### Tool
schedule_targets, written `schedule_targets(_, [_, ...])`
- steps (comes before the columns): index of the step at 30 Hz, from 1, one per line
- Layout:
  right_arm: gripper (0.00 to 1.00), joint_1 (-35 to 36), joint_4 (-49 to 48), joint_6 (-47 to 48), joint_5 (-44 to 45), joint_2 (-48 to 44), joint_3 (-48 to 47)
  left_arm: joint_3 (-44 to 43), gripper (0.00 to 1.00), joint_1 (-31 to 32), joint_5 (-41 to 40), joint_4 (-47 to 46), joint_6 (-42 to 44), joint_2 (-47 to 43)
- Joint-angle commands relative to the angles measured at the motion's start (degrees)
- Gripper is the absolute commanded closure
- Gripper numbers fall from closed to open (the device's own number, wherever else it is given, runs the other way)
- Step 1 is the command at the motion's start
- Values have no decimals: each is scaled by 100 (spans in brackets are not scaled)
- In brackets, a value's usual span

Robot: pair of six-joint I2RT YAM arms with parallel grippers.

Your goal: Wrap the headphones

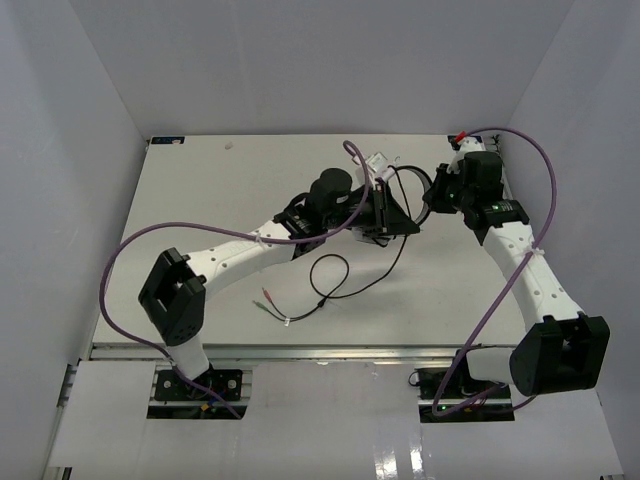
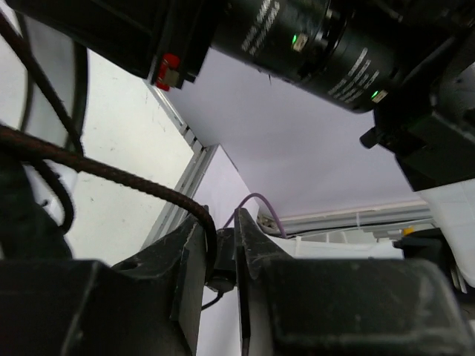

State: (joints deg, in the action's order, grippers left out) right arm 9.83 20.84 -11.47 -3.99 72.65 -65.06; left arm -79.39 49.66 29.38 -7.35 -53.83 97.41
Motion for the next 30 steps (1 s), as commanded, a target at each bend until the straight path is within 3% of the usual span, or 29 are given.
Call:
schedule_targets(1, [92,-375,-515,-615,-648,66,-405,-401,63,590,-843,228,347,146])
schedule_targets(6, [92,-658,-497,-821,-1101,100,-513,91,42,939,-1368,397,950,-115])
schedule_targets(12, [92,-905,-311,-1005,-1520,178,-755,942,27,1644,-2388,327,2517,-906])
schedule_targets(16, [92,-1141,-195,-1027,-1676,168,-1020,2206,2,1951,-2514,-195,3389,-1400])
schedule_targets(23, [92,-1165,-153,-1085,-1908,-58,-1035,4587,2,2033,-3442,-1975,4666,-1994])
schedule_targets(30, [92,-1179,-20,-1233,-2262,-131,-1166,4708,2,2031,-3961,-2879,5691,-1152])
